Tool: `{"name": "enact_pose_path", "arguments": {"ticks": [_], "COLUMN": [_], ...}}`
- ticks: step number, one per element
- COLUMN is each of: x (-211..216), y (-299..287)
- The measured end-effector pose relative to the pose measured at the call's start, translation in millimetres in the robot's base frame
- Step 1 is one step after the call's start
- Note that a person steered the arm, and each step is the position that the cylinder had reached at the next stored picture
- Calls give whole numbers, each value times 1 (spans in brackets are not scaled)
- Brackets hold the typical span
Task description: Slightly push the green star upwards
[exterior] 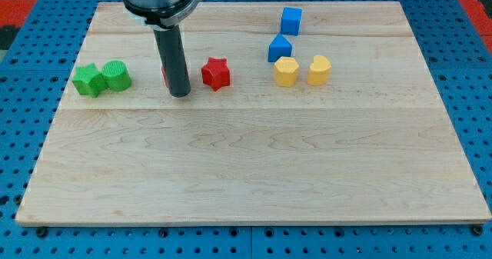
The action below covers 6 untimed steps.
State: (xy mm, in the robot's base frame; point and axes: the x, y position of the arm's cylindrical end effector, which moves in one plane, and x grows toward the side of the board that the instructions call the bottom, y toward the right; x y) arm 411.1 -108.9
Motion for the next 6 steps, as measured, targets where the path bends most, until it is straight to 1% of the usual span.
{"name": "enact_pose_path", "arguments": {"ticks": [1,2,3,4,6], "x": [15,31,21,11,11], "y": [-12,-60,-108,-139,-142]}}
